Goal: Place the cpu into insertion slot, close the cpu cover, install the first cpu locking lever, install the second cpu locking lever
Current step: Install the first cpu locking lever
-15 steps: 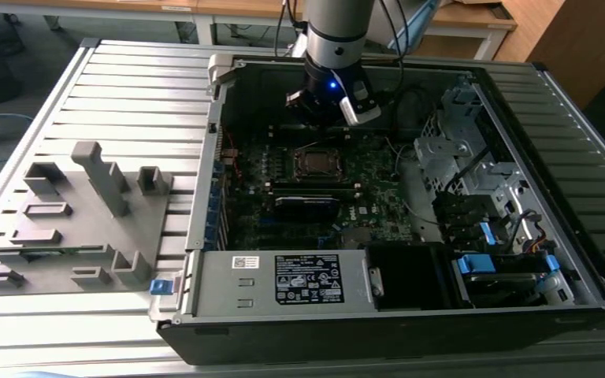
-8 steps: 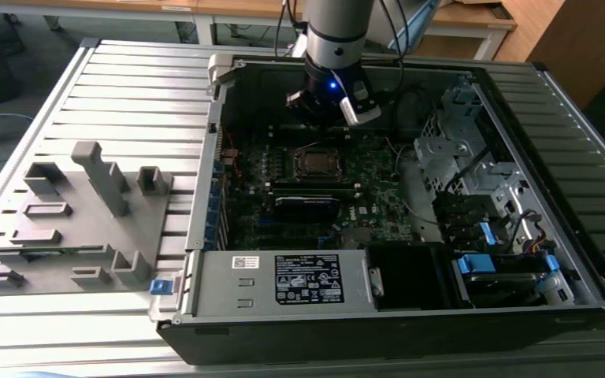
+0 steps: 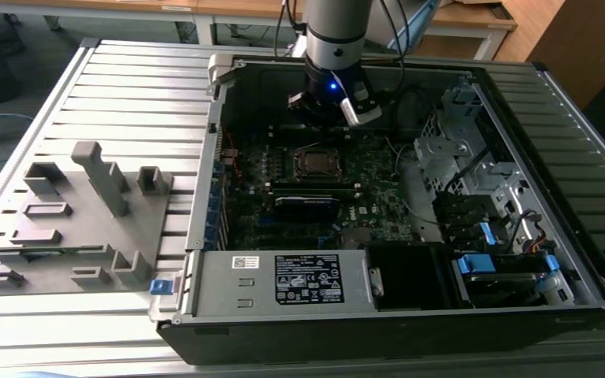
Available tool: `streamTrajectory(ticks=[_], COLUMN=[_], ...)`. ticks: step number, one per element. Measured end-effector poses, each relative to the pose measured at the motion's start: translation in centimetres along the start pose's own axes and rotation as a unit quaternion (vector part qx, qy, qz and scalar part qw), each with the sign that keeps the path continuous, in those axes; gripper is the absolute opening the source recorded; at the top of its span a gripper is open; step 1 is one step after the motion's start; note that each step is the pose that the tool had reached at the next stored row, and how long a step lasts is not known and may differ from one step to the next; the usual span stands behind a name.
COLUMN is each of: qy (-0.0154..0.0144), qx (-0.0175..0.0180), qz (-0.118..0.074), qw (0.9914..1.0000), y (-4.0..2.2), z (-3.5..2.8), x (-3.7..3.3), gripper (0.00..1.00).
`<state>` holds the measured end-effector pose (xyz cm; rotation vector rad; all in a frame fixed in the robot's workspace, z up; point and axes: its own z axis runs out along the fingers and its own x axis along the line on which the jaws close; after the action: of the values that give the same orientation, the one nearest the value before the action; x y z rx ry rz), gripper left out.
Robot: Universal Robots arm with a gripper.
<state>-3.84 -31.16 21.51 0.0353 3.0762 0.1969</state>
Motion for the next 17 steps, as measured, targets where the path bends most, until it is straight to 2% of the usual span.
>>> streamTrajectory(ticks=[5, 11, 17], qy=[-0.0068, -0.0108, -0.0140], qx=[-0.0002, 0.0008, 0.0025], qz=[0.000, 0.015, 0.041], qw=[0.99998, 0.99982, 0.99907], y=[-0.01, -0.02, -0.03], z=[0.06, 0.11, 0.18], x=[0.01, 0.03, 0.04], gripper=[0.11, 0.11, 0.11])
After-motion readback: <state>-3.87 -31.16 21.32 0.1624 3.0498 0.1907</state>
